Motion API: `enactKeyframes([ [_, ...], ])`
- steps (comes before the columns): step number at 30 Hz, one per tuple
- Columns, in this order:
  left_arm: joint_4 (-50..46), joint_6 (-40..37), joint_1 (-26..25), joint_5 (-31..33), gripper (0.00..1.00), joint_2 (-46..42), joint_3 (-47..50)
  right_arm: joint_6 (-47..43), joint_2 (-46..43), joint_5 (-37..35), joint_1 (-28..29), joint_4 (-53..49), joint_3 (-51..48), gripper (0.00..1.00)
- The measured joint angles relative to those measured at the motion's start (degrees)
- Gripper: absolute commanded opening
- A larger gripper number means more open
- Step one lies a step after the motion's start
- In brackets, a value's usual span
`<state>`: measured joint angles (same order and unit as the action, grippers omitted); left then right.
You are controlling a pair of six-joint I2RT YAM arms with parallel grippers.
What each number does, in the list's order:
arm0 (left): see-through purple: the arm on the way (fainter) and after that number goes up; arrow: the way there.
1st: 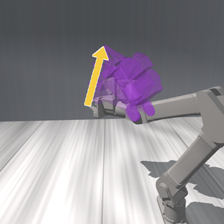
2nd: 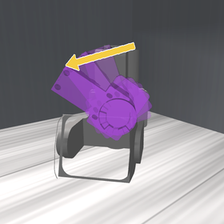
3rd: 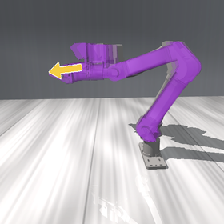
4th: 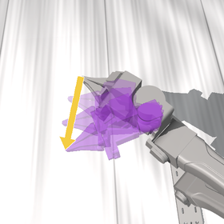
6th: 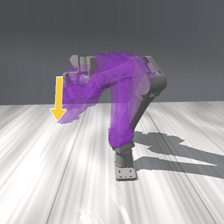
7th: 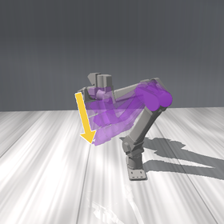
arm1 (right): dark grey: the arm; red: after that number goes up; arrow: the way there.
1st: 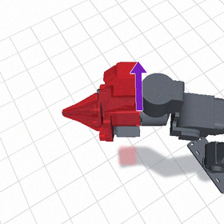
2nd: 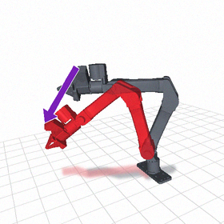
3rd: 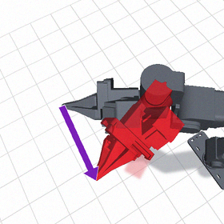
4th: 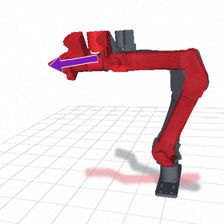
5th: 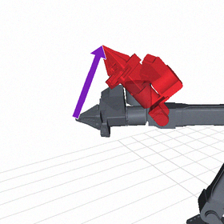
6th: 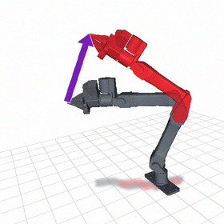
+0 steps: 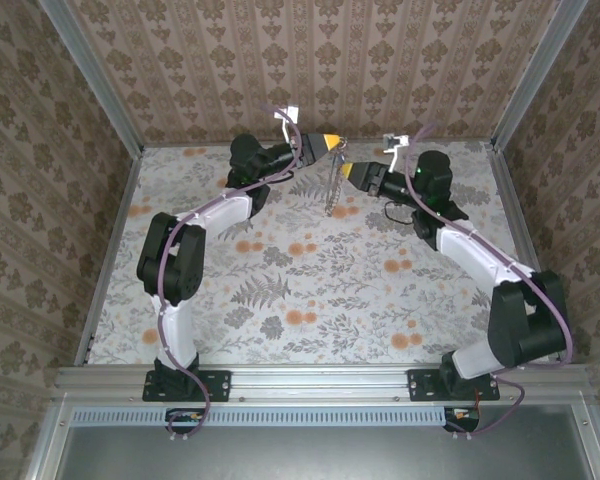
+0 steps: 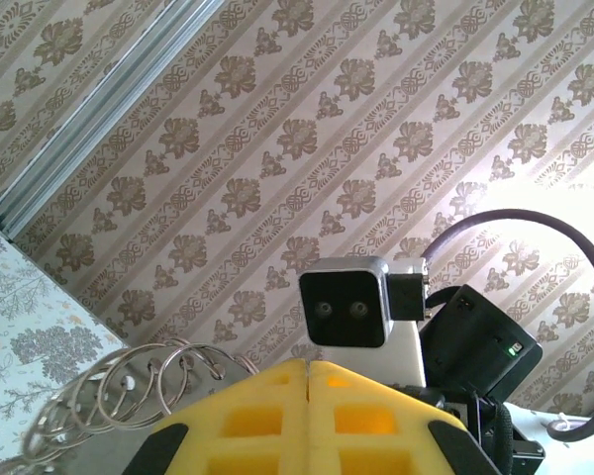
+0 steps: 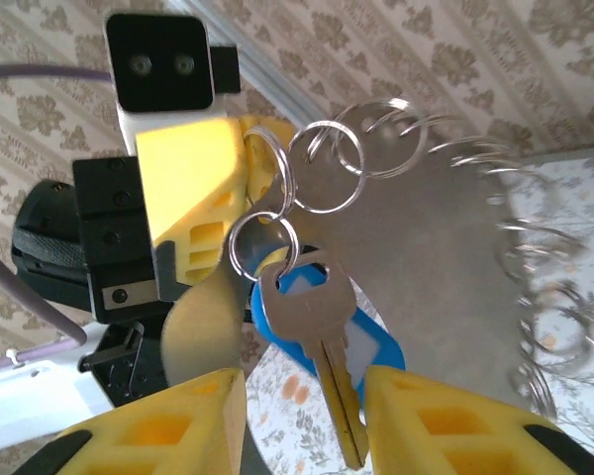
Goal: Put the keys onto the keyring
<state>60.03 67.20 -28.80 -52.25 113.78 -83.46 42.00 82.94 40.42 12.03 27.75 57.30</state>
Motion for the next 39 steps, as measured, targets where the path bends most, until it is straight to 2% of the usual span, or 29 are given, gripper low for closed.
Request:
enactKeyframes([
  [5,0.09,0.44,0.00,0.24,0.00,0.02,0.22,0.46,-4.81,-1.62,-1.79,-1.14,-0.79,0.40],
  [9,0.44,0.72,0.00,0.28,0.00,0.02,0.22,2.43,-5.44,-2.60,-1.77,-0.76,-0.17,0.40],
  [21,0.94,1.31,-0.07,0.26,0.00,0.02,0.22,10.32,3.23,-4.20,-1.14,5.68,3.82,0.40],
  [34,0.96,1.44,-0.07,0.26,0.00,0.02,0.22,12.46,6.86,-4.26,1.03,8.50,8.26,0.38],
  [36,0.96,1.44,-0.07,0.26,0.00,0.02,0.22,12.48,7.45,-4.26,1.44,8.61,8.61,0.37],
  [39,0.96,1.44,-0.07,0.26,0.00,0.02,0.22,12.83,7.96,-4.26,1.84,8.94,8.63,0.30],
])
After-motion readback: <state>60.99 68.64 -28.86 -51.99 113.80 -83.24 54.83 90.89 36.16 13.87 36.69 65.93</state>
